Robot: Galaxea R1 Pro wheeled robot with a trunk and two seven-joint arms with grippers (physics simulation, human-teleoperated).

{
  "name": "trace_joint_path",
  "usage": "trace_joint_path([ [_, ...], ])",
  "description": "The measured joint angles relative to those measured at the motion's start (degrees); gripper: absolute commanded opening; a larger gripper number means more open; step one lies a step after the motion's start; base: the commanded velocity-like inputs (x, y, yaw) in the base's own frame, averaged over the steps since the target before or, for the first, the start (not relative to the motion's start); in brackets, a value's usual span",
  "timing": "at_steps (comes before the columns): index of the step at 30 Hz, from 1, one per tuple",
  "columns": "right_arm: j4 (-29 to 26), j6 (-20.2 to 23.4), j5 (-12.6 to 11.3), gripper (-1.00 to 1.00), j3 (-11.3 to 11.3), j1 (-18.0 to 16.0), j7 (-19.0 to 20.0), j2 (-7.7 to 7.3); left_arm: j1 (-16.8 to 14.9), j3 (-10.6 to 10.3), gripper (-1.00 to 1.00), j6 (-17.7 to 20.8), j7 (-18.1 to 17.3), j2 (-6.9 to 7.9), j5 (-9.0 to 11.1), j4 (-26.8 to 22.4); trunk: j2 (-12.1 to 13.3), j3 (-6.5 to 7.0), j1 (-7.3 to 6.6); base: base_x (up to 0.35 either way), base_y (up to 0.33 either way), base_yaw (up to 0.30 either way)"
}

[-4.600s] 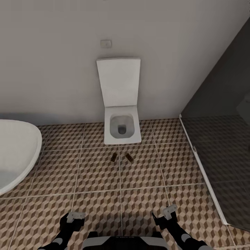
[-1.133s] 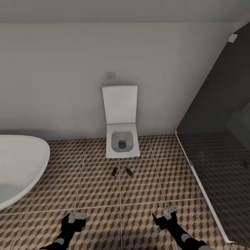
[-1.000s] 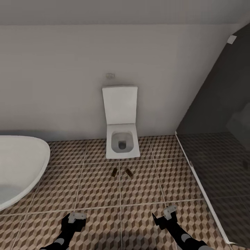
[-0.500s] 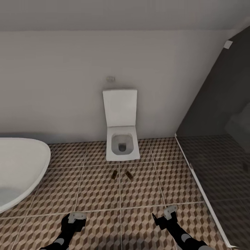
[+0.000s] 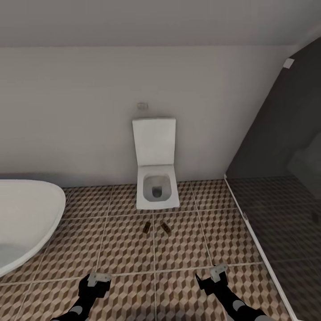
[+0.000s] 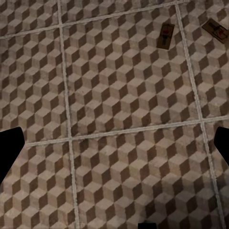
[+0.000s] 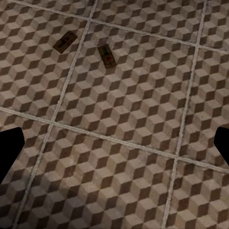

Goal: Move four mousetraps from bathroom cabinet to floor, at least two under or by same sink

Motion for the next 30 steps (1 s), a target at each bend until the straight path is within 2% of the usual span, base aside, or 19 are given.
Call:
trace_joint_path([
  [30,0.0,0.0,0.0,1.00,0.0,0.0,0.0,0.00,0.0,0.0,1.00,0.0,0.0,0.00,0.0,0.0,0.0,2.73,0.00,0.000,0.000,0.000],
])
